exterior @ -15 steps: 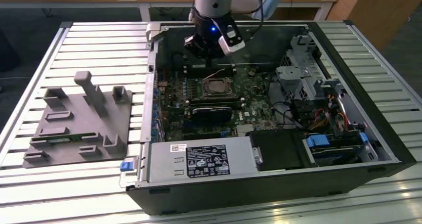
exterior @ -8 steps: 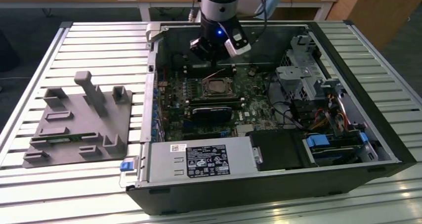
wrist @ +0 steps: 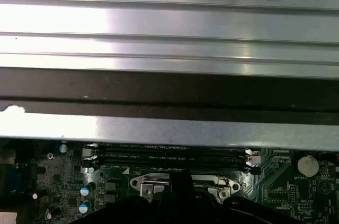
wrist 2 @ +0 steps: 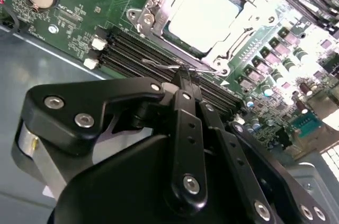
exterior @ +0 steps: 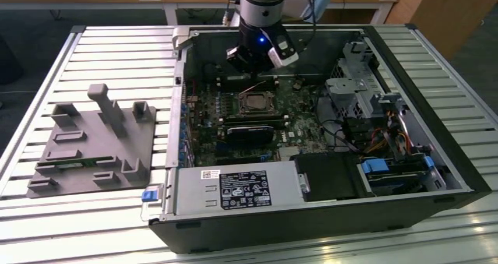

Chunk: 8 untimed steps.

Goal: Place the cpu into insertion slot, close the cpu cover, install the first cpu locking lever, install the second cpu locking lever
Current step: 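Install the first cpu locking lever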

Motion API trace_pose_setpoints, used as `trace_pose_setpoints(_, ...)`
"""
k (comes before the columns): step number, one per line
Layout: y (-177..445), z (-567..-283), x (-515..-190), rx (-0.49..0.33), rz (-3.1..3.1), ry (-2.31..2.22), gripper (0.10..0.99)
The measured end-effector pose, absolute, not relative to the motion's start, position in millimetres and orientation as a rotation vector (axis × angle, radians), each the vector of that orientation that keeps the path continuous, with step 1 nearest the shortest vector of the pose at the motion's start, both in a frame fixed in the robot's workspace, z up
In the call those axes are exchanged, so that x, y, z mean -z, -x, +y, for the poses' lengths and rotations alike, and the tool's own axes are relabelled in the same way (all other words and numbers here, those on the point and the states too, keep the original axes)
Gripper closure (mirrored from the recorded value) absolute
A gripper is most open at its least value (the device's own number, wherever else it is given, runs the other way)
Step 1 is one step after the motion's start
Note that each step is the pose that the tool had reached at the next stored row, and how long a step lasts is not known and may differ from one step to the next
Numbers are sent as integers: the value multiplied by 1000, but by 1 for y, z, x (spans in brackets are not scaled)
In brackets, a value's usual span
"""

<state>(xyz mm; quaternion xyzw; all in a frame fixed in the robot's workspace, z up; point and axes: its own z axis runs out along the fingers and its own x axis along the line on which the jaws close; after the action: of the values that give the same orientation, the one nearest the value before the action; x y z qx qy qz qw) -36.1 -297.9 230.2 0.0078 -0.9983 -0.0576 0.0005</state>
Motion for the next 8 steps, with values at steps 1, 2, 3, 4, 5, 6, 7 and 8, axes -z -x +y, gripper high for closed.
trace_pose_setpoints(1,35,-298,-230,180,-3135,-25,980)
trace_pose_setpoints(2,34,-297,-229,180,-3135,-25,980)
trace_pose_setpoints(3,33,-297,-229,180,-3135,-25,980)
trace_pose_setpoints(4,33,-297,-228,179,-3135,-24,980)
trace_pose_setpoints(5,31,-297,-227,179,-3135,-24,980)
trace_pose_setpoints(6,30,-297,-226,179,-3135,-24,980)
trace_pose_setpoints(7,29,-297,-225,179,-3135,-24,980)
trace_pose_setpoints(8,29,-297,-224,179,-3135,-24,980)
